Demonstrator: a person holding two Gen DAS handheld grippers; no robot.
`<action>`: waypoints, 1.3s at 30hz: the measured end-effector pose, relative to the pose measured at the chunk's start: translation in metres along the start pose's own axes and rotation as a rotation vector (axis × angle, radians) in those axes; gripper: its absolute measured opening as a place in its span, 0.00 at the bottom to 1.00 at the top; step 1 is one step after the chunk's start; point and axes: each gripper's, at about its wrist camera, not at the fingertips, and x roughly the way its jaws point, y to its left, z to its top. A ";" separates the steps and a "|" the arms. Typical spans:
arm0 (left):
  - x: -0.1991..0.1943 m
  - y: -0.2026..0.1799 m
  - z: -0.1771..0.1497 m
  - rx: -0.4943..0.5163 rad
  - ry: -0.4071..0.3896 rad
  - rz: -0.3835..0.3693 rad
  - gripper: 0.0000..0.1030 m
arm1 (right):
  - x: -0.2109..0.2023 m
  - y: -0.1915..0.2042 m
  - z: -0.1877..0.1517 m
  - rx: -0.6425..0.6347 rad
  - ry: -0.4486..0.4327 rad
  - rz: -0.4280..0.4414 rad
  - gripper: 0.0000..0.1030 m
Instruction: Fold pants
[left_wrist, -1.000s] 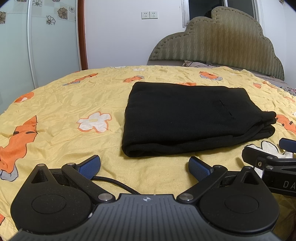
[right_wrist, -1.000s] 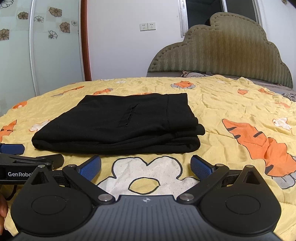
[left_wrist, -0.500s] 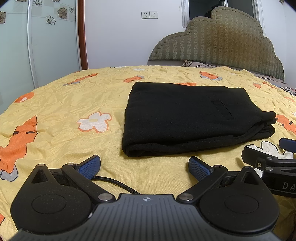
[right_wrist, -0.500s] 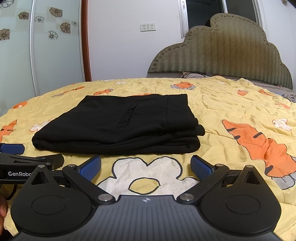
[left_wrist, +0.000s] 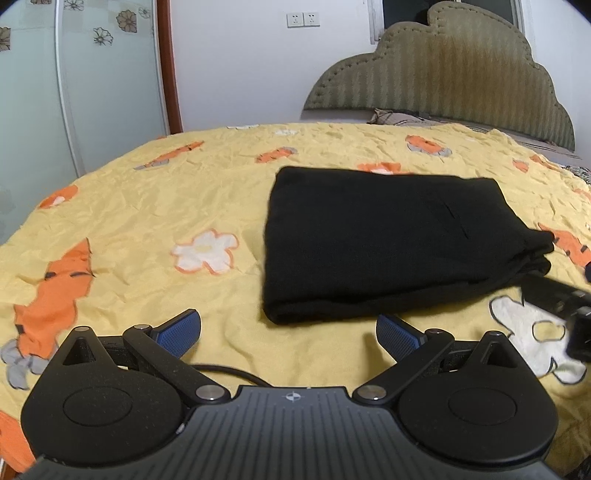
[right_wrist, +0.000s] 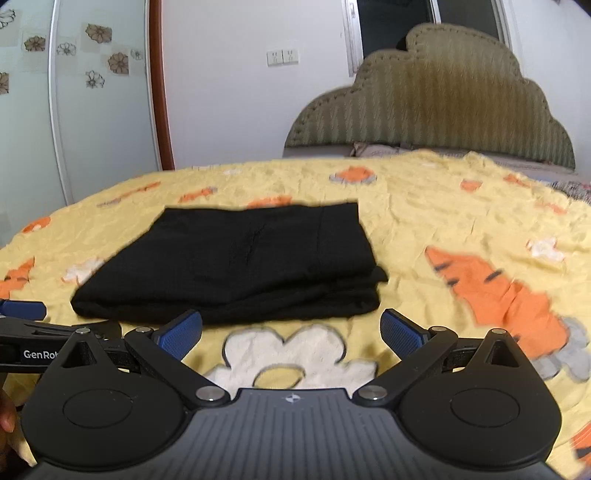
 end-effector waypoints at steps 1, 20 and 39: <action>-0.001 0.001 0.003 -0.001 0.006 0.000 1.00 | -0.002 0.000 0.004 -0.002 -0.004 -0.002 1.00; -0.008 -0.001 0.026 0.003 0.017 -0.027 1.00 | -0.011 -0.027 0.024 0.104 -0.025 0.063 1.00; 0.070 -0.004 0.072 0.028 0.155 -0.110 0.99 | 0.084 -0.023 0.038 -0.281 0.196 0.031 0.35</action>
